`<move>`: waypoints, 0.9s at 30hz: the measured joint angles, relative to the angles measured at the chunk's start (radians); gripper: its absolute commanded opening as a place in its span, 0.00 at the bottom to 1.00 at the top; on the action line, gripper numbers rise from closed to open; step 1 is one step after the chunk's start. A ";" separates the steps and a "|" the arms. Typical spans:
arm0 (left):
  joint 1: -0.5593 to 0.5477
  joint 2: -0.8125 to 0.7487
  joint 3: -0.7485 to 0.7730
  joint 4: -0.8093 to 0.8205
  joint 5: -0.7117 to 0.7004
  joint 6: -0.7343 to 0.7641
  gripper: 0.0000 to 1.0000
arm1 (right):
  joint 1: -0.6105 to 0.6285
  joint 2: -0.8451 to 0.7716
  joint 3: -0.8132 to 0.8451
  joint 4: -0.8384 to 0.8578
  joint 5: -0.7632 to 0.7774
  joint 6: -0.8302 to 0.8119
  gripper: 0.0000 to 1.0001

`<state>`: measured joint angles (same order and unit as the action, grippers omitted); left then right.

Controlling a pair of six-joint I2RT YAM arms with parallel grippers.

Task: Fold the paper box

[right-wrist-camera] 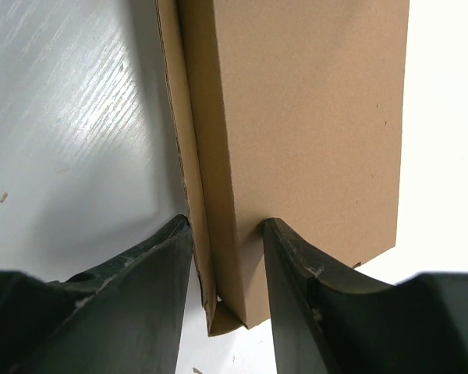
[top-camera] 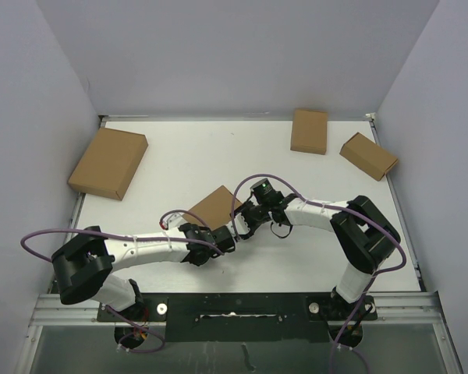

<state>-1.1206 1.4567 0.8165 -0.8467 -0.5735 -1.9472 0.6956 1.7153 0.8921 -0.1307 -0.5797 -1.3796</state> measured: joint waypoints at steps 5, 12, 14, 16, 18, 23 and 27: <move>-0.011 0.000 -0.006 -0.012 -0.007 -0.024 0.25 | 0.000 0.000 0.000 0.000 0.000 0.000 0.40; -0.013 0.000 -0.009 -0.011 -0.011 -0.039 0.19 | 0.000 0.000 0.000 -0.001 0.000 0.000 0.40; -0.013 0.000 -0.010 -0.011 -0.013 -0.040 0.17 | 0.000 0.000 0.000 -0.001 0.000 0.000 0.40; -0.013 0.000 -0.010 -0.011 -0.015 -0.042 0.15 | 0.000 0.000 0.000 -0.001 0.000 0.000 0.40; -0.013 0.000 -0.010 -0.011 -0.017 -0.046 0.12 | 0.000 0.000 0.000 -0.001 0.000 0.000 0.40; -0.013 0.000 -0.010 -0.011 -0.017 -0.050 0.09 | 0.000 0.000 0.000 -0.001 0.000 0.000 0.40; -0.013 0.000 -0.010 -0.010 -0.016 -0.049 0.05 | 0.000 0.002 0.001 -0.002 0.000 0.000 0.40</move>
<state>-1.1336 1.4567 0.8066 -0.8570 -0.5900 -1.9965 0.6960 1.7168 0.8932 -0.1326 -0.5797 -1.3800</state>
